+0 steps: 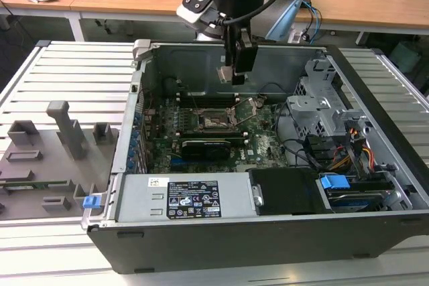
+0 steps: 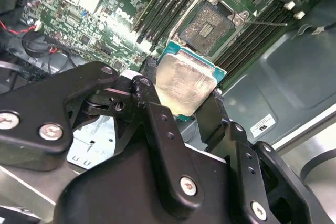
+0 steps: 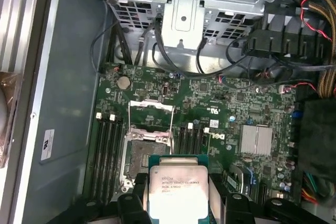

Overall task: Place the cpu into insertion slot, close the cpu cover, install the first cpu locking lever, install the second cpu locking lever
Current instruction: 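Place the cpu into insertion slot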

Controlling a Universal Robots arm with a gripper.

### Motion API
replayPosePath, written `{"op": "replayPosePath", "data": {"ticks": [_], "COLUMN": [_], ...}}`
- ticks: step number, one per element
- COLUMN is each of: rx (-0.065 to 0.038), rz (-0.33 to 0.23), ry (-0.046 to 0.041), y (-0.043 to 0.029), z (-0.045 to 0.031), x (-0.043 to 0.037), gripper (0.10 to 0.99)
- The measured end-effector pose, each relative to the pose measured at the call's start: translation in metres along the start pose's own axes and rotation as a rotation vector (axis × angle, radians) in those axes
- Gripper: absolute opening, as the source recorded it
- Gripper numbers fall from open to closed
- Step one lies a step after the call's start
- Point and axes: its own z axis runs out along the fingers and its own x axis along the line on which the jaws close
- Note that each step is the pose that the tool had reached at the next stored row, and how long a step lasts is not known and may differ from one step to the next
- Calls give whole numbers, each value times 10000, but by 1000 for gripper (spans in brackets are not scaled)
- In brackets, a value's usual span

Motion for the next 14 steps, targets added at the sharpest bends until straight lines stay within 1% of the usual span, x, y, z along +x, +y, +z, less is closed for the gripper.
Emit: {"op": "replayPosePath", "data": {"ticks": [6, 14], "rx": [-8, -23], "rz": [565, 1521], "ry": [-48, -136], "y": [-1, -3], "z": [8, 37], "x": [0, 0], "gripper": [541, 541]}}
